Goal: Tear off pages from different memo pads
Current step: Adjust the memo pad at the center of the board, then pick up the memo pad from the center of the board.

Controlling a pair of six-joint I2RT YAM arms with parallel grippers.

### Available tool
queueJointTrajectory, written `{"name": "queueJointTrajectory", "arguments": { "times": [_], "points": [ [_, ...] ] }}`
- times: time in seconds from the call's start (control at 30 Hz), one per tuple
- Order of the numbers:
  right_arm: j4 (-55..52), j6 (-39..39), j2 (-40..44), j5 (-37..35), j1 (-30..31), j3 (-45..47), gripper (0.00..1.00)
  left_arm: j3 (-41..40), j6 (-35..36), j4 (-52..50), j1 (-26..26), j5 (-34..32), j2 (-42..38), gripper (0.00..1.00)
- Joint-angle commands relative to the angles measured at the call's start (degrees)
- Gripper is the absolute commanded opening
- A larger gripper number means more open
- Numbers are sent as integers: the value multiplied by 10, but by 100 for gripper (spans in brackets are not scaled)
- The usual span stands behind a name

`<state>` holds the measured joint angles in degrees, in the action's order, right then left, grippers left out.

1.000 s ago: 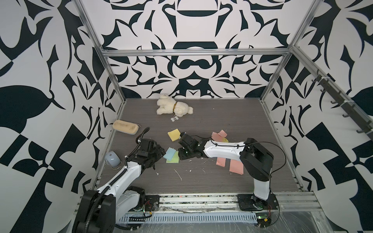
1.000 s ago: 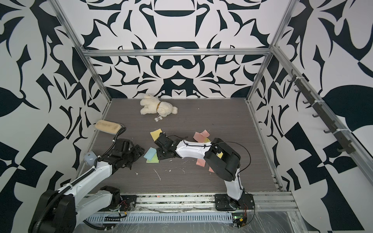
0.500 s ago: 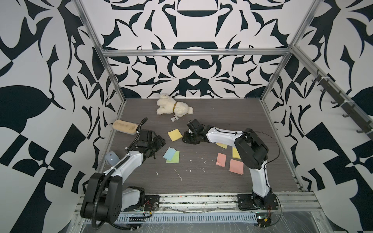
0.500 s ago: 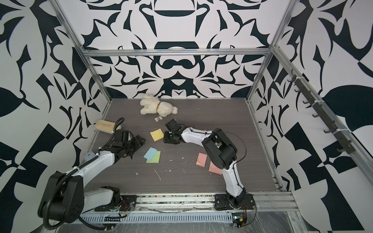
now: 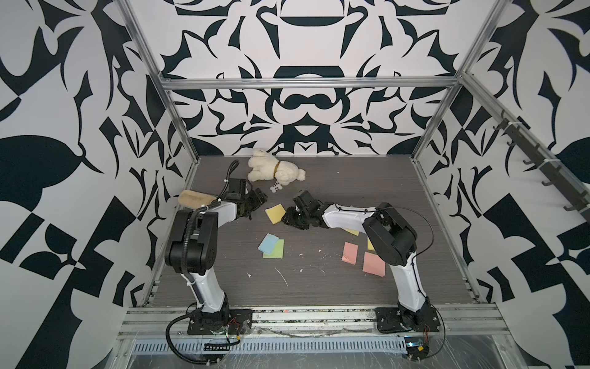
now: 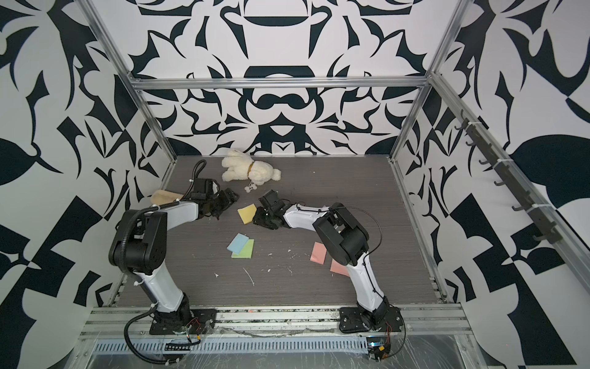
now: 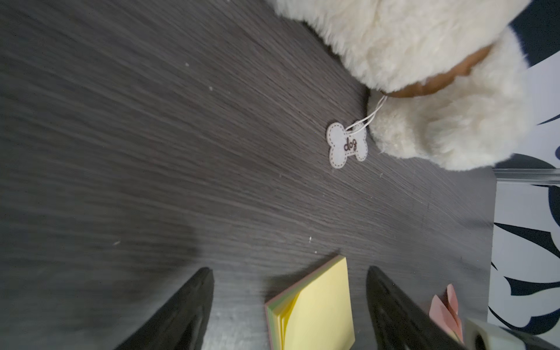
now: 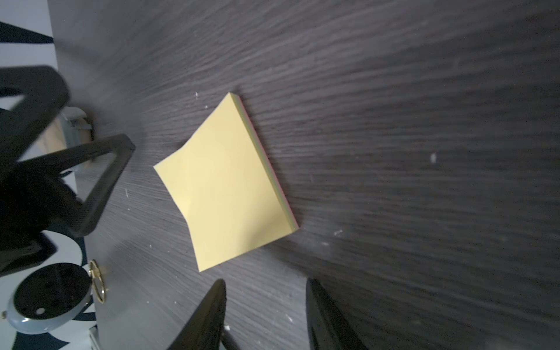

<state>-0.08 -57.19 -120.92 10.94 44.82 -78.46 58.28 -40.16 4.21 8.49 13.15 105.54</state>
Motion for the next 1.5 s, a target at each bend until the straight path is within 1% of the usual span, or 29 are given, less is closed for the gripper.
{"name": "queueJointTrajectory", "arguments": {
  "times": [0.0, 0.1, 0.2, 0.33, 0.5, 0.57, 0.63, 0.73, 0.83, 0.93, 1.13, 1.33, 1.47],
  "points": [
    [26, -48, 22, -3, 4, 28, 48, 46, 22, 1, 22, 41, 40, 79],
    [24, -53, 33, -12, 4, 38, 48, 49, 19, 1, 42, 51, 58, 77],
    [33, -67, 46, -21, 4, 58, 48, 31, 9, 4, 52, 63, 52, 74],
    [34, -76, 72, -33, 2, 89, 48, -18, -2, 5, 72, 66, 17, 72],
    [29, -71, 92, -32, -4, 119, 49, -93, -49, 52, 103, 95, -35, 71],
    [23, -66, 90, -29, -6, 118, 49, -105, -56, 41, 105, 98, -54, 69],
    [19, -61, 85, -29, -5, 114, 49, -104, -45, 20, 103, 89, -67, 69],
    [15, -59, 74, -25, -5, 101, 49, -79, -6, -32, 102, 57, -47, 68],
    [2, -50, 68, -30, -5, 87, 48, -72, -9, -31, 98, 70, -8, 62],
    [-1, -46, 68, -34, -7, 88, 45, -86, -24, -6, 101, 81, 2, 56],
    [27, -50, 61, -7, -9, 85, 34, -105, -30, 2, 101, 84, -3, 45],
    [33, -49, 76, -5, -8, 81, 29, -129, -48, 31, 101, 90, 2, 40],
    [33, -48, 82, -10, -7, 83, 23, -143, -60, 50, 101, 93, 0, 39]
  ]
}}
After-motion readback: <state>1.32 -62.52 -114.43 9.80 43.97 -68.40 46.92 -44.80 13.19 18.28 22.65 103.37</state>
